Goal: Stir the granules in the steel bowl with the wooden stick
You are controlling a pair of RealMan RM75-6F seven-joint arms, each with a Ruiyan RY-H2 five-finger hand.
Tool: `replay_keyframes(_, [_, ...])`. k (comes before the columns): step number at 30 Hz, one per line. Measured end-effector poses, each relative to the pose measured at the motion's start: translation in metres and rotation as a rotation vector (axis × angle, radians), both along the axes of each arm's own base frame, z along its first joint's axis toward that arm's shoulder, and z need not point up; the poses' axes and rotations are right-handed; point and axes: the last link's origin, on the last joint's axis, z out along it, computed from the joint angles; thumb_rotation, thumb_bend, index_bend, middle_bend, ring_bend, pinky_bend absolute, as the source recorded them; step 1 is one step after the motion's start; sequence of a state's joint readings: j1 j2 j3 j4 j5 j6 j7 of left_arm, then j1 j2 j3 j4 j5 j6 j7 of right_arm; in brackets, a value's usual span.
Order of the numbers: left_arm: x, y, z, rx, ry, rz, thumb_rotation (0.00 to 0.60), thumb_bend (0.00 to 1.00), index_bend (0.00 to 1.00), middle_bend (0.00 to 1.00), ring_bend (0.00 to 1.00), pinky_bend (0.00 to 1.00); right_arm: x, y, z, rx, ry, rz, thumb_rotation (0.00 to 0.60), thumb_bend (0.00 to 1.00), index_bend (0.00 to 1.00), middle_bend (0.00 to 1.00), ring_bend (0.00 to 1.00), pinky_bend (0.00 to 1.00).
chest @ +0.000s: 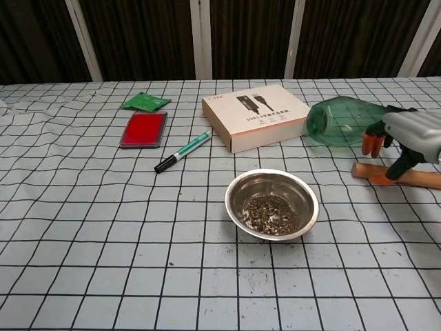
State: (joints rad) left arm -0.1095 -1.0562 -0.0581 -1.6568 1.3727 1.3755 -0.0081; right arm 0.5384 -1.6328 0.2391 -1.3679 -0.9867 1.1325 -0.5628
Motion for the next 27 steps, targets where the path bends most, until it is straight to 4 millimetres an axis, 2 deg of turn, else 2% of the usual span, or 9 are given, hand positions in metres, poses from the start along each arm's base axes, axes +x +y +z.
replay_keyframes(7, [0.0001,0.0,-0.0001,-0.003,-0.001,0.001,0.6,0.02,0.0,0.0,0.0,0.0,-0.0044,-0.001,-0.0013,0.01,0.005,-0.021,0.6,0.35,0.44,0.42,0.32,0.0])
replay_keyframes(20, [-0.0001,0.0,-0.0002,-0.005,-0.002,0.004,0.6,0.02,0.0,0.0,0.0,0.0,-0.006,-0.0018,-0.0057,0.028,0.009,-0.034,0.6,0.35,0.45,0.43,0.32,0.0])
replay_keyframes(27, [0.0,0.0,-0.0002,-0.006,-0.004,0.004,0.6,0.02,0.0,0.0,0.0,0.0,-0.0081,-0.003,-0.006,0.027,0.021,-0.042,0.6,0.36,0.51,0.46,0.33,0.0])
